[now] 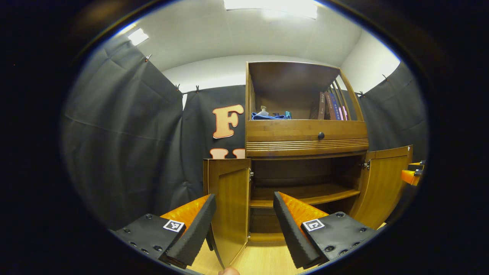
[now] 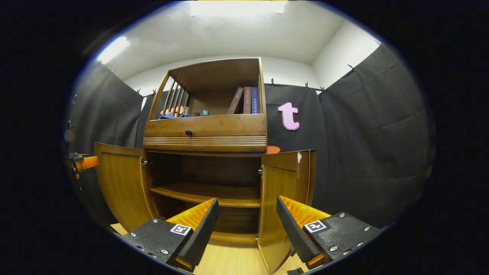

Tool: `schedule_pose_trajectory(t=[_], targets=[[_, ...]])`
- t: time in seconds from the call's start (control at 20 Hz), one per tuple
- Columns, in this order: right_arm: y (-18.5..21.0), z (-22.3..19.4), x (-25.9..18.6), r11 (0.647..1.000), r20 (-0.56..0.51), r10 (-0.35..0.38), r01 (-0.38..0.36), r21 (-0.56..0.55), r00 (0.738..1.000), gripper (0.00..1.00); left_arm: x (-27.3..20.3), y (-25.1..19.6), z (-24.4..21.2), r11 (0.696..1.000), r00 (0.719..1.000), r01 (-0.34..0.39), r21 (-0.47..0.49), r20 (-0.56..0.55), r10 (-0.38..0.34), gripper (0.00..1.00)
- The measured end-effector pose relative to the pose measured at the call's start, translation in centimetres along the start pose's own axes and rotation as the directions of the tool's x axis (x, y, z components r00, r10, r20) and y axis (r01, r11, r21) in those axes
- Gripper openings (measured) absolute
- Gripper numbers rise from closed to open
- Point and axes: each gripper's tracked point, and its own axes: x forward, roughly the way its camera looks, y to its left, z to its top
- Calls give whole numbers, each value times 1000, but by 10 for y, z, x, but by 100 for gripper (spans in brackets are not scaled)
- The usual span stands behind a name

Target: Open the right door of the double-door shoe cabinet with the right hand, and open the left door with the left hand.

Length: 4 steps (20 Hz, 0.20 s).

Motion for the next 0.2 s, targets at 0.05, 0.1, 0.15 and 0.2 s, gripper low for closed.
schedule_pose_trajectory(t=[0.05,0.1,0.15,0.2], targets=[[0,-1,1,1000,-2,0,0,-2,1000,92,1,1,0,1000,1000,-3,1,-2,3,94],[0,-2,1,1000,-4,-1,1,-5,1000,92,1,0,0,1000,1000,-4,-1,-1,4,94],[0,-3,0,1000,-5,1,-1,-9,1000,92,1,0,1,1000,1000,-4,-3,0,4,94],[1,-3,0,1000,-5,1,-1,-10,1000,92,1,0,1,1000,1000,-4,-4,2,4,94]])
